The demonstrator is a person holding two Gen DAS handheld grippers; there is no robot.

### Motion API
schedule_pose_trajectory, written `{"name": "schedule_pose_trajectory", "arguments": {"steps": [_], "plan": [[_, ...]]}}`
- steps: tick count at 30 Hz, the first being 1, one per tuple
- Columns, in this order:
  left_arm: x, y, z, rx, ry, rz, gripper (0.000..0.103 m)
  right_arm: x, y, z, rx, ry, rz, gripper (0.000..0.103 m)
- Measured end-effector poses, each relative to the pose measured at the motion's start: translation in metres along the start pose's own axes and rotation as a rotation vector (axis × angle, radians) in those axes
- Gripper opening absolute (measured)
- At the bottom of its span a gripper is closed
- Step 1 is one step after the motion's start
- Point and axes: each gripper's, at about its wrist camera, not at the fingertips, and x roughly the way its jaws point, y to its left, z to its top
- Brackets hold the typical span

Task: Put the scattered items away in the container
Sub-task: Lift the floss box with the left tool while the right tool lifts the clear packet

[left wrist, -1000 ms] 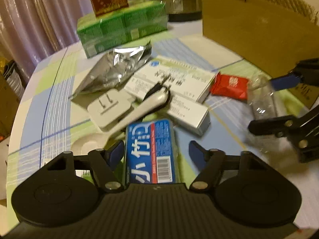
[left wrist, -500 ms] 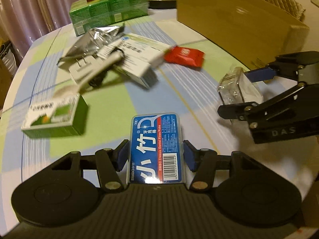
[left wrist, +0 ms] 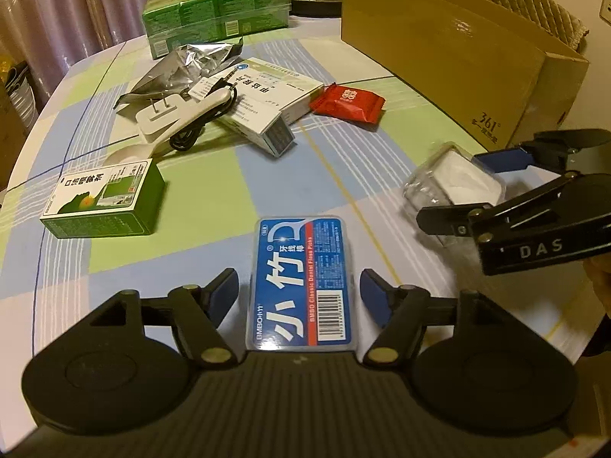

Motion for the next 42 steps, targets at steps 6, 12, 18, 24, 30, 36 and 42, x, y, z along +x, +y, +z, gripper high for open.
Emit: {"name": "schedule_pose_trajectory", "arguments": {"steps": [6,12,18,24,30,36,42], "plan": [[0.002,0.003,-0.002,-0.011,0.01,0.01,0.067,0.0,-0.001,0.001,0.021,-0.017,0.013,0.084],[0.005,0.0,-0.003,0.003,0.019,0.016,0.067,0.007,0.012,0.002,-0.094,-0.035,-0.03,0.084],[0.006,0.0,-0.003,-0.012,0.013,0.013,0.067,0.015,0.019,0.004,-0.152,-0.045,-0.033,0.084],[0.008,0.002,-0.002,-0.018,0.004,0.009,0.067,0.024,0.02,0.005,-0.162,-0.042,-0.028,0.084],[0.008,0.004,-0.003,-0.026,-0.003,-0.002,0.058,0.028,0.021,0.003,-0.167,-0.032,0.004,0.055],[0.007,0.004,-0.003,-0.033,-0.008,-0.004,0.052,0.025,0.023,0.003,-0.17,-0.029,0.015,0.037],[0.006,0.004,-0.005,-0.036,-0.013,-0.006,0.052,0.015,0.018,-0.003,-0.146,-0.029,0.022,0.033]]}}
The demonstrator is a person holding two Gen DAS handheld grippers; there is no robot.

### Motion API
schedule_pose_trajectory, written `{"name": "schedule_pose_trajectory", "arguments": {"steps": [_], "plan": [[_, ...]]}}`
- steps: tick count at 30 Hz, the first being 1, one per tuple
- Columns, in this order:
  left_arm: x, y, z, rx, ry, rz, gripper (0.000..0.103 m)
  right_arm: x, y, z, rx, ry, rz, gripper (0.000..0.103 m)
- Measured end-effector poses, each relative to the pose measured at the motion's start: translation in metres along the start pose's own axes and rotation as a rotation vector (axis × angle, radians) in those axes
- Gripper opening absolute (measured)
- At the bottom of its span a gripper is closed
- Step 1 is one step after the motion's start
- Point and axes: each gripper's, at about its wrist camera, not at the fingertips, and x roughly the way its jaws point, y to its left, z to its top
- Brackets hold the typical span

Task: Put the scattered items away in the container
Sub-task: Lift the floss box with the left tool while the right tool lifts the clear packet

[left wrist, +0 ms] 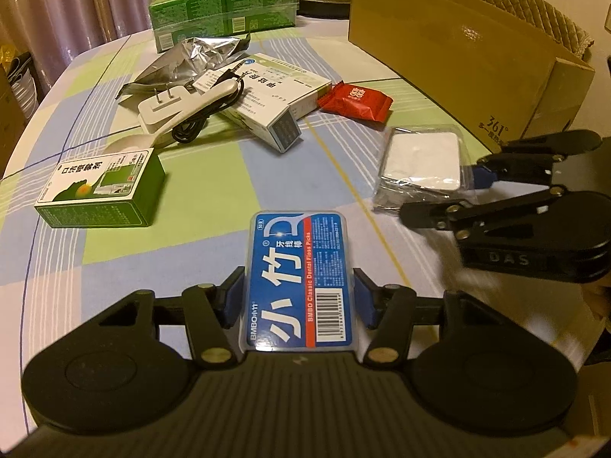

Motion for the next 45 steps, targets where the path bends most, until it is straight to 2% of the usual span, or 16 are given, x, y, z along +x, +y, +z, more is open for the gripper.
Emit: {"name": "schedule_pose_trajectory", "arguments": {"steps": [6,22,37,45], "plan": [[-0.003,0.001,-0.002,-0.013,-0.006,-0.001,0.052,-0.014,0.001,-0.005,-0.001,-0.015,-0.019,0.027],[-0.031,-0.006,-0.002,-0.011,-0.04,0.006,0.052,-0.058,0.011,-0.001,-0.012,-0.068,-0.049,0.027],[-0.083,-0.025,-0.001,0.01,-0.085,0.023,0.052,-0.125,0.023,-0.002,-0.015,-0.142,-0.084,0.027],[-0.102,-0.047,-0.002,0.038,-0.101,0.001,0.052,-0.163,0.018,-0.006,-0.001,-0.189,-0.124,0.027]]}}
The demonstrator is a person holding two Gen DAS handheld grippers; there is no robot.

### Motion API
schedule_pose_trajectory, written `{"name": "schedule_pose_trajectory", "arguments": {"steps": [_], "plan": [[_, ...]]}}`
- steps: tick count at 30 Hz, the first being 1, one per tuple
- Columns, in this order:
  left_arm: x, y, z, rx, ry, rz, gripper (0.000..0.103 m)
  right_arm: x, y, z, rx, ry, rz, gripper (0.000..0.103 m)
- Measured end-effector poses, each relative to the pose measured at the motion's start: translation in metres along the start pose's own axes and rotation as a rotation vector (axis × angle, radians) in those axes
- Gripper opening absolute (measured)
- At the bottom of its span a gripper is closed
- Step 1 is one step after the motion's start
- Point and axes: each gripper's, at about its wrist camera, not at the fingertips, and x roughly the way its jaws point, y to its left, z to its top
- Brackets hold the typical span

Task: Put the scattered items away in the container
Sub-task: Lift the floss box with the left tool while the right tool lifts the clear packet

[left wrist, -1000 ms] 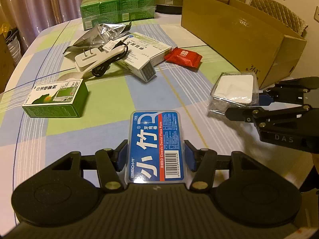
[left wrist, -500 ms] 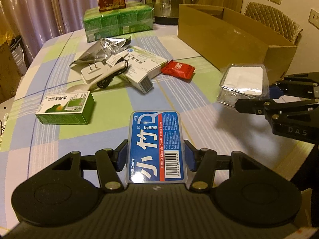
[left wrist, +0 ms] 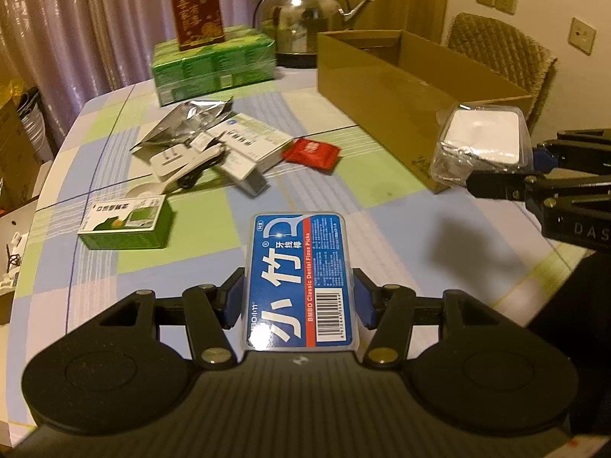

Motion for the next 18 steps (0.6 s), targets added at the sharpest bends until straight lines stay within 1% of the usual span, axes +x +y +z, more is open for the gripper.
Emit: {"name": "schedule_pose_trajectory", "arguments": {"steps": [6,11,15,18], "plan": [[-0.003,-0.019,0.011,0.04,-0.011,-0.037,0.052,-0.018,-0.017,0.0,0.018,-0.017,-0.044,0.027],[0.002,-0.031,0.029,0.089,-0.024,-0.063,0.052,-0.026,-0.04,0.005,0.025,-0.03,-0.087,0.027],[0.007,-0.039,0.057,0.143,-0.054,-0.088,0.052,-0.025,-0.065,0.018,0.015,-0.041,-0.119,0.027],[0.013,-0.047,0.086,0.197,-0.084,-0.11,0.052,-0.022,-0.089,0.03,-0.007,-0.046,-0.135,0.027]]}}
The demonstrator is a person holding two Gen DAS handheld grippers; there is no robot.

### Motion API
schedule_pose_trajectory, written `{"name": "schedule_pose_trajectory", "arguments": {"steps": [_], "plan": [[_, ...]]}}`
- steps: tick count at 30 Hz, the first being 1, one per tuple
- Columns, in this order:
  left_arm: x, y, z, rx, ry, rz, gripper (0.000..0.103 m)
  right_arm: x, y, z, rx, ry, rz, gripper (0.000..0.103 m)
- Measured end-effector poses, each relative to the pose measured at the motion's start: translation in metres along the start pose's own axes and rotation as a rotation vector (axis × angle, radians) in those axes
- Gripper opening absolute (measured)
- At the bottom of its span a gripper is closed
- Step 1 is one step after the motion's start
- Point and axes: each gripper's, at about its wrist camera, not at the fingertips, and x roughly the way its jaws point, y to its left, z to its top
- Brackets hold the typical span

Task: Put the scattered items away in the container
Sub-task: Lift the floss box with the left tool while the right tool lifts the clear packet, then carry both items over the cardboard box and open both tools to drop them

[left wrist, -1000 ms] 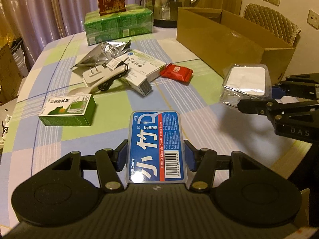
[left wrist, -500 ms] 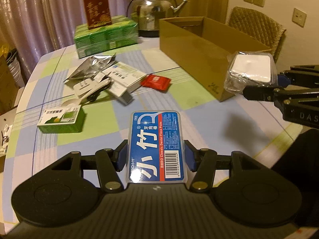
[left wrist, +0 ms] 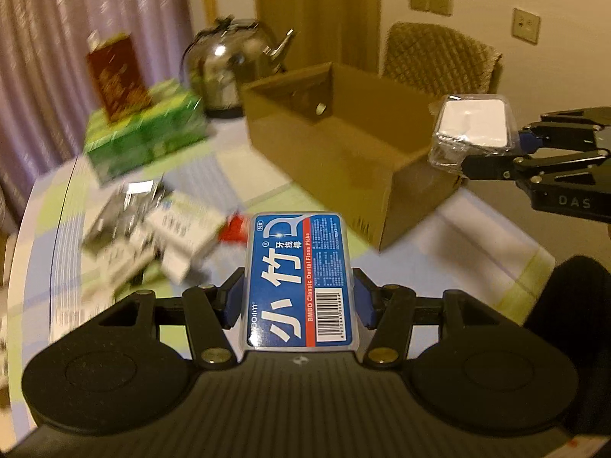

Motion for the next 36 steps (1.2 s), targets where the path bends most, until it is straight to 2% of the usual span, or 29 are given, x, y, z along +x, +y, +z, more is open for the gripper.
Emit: {"name": "schedule_pose_trajectory", "arguments": {"steps": [3,7,13,16,23,30,36], "plan": [[0.012,-0.008,0.035,0.078,-0.032,-0.013,0.052,0.008,-0.027,0.014,-0.015,0.004,-0.01,0.027],[0.035,-0.023,0.083,0.198,-0.066,-0.05,0.052,0.027,-0.058,0.035,-0.107,0.031,-0.011,0.027],[0.083,-0.037,0.134,0.388,-0.074,-0.108,0.052,0.072,-0.093,0.061,-0.284,0.153,0.026,0.027],[0.109,-0.038,0.151,0.433,-0.049,-0.135,0.052,0.096,-0.104,0.067,-0.357,0.22,0.052,0.027],[0.161,-0.047,0.163,0.531,0.019,-0.197,0.052,0.143,-0.11,0.058,-0.442,0.359,0.106,0.027],[0.197,-0.051,0.163,0.528,0.081,-0.245,0.052,0.179,-0.113,0.043,-0.443,0.478,0.14,0.027],[0.218,-0.06,0.157,0.582,0.117,-0.263,0.052,0.197,-0.114,0.038,-0.456,0.539,0.167,0.027]]}}
